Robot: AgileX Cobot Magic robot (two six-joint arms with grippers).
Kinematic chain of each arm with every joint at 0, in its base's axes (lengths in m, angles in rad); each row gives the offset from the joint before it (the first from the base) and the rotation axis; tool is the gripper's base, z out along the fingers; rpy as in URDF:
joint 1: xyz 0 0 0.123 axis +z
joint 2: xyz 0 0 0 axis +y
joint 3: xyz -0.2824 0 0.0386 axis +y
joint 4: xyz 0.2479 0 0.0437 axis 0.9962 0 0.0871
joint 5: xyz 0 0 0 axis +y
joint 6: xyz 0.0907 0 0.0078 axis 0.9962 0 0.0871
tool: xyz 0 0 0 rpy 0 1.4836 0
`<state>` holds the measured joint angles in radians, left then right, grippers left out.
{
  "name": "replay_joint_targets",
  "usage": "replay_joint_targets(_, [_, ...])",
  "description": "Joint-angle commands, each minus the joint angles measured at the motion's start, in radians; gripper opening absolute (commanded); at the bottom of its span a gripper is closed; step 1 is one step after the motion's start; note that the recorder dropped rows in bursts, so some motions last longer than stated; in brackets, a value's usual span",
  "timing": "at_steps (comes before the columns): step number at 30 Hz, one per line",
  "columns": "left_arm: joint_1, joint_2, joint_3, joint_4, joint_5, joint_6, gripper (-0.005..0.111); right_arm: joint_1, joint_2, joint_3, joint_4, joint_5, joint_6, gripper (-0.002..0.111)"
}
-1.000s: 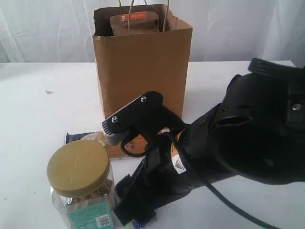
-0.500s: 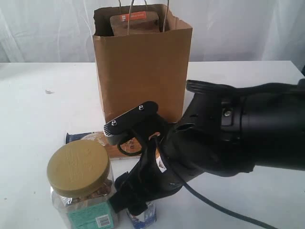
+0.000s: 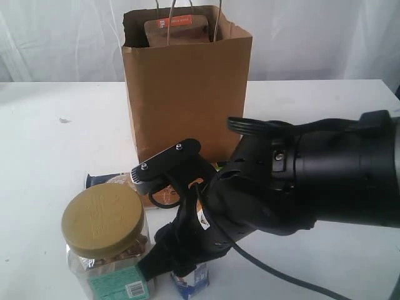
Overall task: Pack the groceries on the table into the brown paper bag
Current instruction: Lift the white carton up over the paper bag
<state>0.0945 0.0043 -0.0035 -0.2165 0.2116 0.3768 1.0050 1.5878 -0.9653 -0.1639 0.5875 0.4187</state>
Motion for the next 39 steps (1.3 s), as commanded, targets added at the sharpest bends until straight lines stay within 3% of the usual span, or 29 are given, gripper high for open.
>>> replay_joint_targets(1, [0.002,-0.004,0.003,-0.003,-0.002,-0.002,0.0,-0.007,-0.002,-0.004,-0.01,0.003,-0.002,0.05])
replay_joint_targets(9, [0.002,-0.004,0.003,-0.003,-0.002,-0.002,0.0,-0.007,-0.011,-0.004,-0.01,0.059,-0.051,0.033])
replay_joint_targets(19, [0.002,-0.004,0.003,-0.003,-0.002,-0.002,0.0,-0.007,-0.209,-0.015,-0.037,0.053,-0.058,0.033])
replay_joint_targets(25, [0.002,-0.004,0.003,-0.003,-0.002,-0.002,0.0,-0.007,-0.338,-0.116,-0.033,0.02,-0.056,0.033])
replay_joint_targets(32, [0.002,-0.004,0.003,-0.003,-0.002,-0.002,0.0,-0.015,-0.375,-0.348,-0.061,-0.267,-0.056,0.033])
replay_joint_targets(34, [0.002,-0.004,0.003,-0.003,-0.002,-0.002,0.0,-0.048,-0.329,-0.39,-0.082,-0.426,-0.056,0.033])
replay_joint_targets(39, [0.002,-0.004,0.003,-0.003,-0.002,-0.002,0.0,-0.15,-0.151,-0.457,-0.16,-0.556,-0.115,0.033])
